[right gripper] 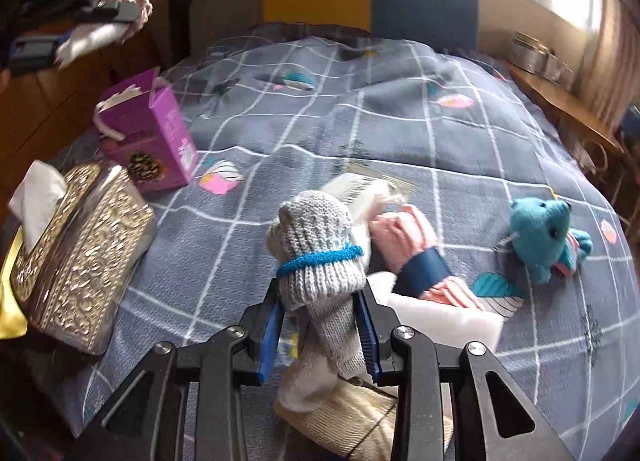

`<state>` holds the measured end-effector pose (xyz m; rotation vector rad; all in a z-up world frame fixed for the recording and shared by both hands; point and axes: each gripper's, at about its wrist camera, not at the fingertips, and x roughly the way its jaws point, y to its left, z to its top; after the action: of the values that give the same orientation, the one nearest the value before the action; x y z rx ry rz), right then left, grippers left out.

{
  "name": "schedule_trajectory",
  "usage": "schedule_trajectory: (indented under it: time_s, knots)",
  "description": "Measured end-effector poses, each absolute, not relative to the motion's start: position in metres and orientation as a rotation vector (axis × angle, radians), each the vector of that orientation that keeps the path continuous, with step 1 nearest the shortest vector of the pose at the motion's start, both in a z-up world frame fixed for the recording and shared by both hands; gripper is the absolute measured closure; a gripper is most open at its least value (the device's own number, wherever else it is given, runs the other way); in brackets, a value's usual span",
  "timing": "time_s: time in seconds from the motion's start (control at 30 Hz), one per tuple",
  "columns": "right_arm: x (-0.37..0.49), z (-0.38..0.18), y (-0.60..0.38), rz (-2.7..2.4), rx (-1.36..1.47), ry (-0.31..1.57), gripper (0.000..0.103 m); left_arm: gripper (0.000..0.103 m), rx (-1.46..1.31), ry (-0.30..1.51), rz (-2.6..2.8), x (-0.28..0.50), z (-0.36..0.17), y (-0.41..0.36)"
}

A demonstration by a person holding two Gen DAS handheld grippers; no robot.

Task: Organize soft objects
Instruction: 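Carry the white cloth into the gold tray with left tool while right tool grasps grey knit sock, then carry the grey knit sock into the gold tray and open right tool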

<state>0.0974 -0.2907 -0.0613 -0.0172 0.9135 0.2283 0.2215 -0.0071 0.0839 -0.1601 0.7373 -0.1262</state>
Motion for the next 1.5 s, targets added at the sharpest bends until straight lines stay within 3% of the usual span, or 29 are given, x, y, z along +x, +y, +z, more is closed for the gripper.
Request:
schedule_trajectory:
  time_s: [0.2,0.43,0.73,0.97,1.2,1.5]
  knots:
    - [0.094,-0.074,-0.260,0.334,-0.071,0.973,0.068,0.068,-0.251,0.723,0.081,0.189,0.061,0.117]
    - [0.095,-0.102,-0.239,0.316,-0.146,1.093,0.068,0.068,-0.358,0.813,0.165,0.123,-0.005,0.187]
    - [0.101,-0.111,-0.246,0.259,-0.016,1.143,0.067,0.066,-0.432,0.965,0.101,0.083,-0.078,0.172]
    - [0.101,-0.108,-0.244,0.239,-0.023,1.128,0.067,0.054,-0.364,1.031,0.032,0.071,-0.102,0.144]
    - [0.100,-0.108,-0.241,0.232,-0.068,1.104,0.067,0.029,-0.284,0.963,0.055,0.053,-0.087,0.139]
    - [0.097,-0.109,-0.242,0.216,-0.077,1.093,0.066,0.028,-0.176,0.878,0.117,0.031,-0.058,0.135]
